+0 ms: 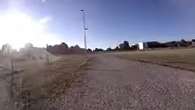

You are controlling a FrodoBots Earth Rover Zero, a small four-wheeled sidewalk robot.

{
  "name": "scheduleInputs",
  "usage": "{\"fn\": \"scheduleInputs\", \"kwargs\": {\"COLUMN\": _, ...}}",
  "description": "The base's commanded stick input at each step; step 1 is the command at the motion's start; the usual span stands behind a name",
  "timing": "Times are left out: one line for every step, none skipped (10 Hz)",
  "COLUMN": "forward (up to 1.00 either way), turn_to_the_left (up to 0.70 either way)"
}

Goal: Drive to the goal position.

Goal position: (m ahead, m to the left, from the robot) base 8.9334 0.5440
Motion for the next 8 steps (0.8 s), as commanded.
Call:
{"fn": "scheduleInputs", "kwargs": {"forward": 0.5, "turn_to_the_left": 0.0}}
{"fn": "scheduleInputs", "kwargs": {"forward": 0.5, "turn_to_the_left": 0.0}}
{"fn": "scheduleInputs", "kwargs": {"forward": 0.5, "turn_to_the_left": 0.0}}
{"fn": "scheduleInputs", "kwargs": {"forward": 0.5, "turn_to_the_left": 0.0}}
{"fn": "scheduleInputs", "kwargs": {"forward": 0.5, "turn_to_the_left": 0.0}}
{"fn": "scheduleInputs", "kwargs": {"forward": 0.5, "turn_to_the_left": 0.0}}
{"fn": "scheduleInputs", "kwargs": {"forward": 0.5, "turn_to_the_left": 0.0}}
{"fn": "scheduleInputs", "kwargs": {"forward": 0.5, "turn_to_the_left": 0.0}}
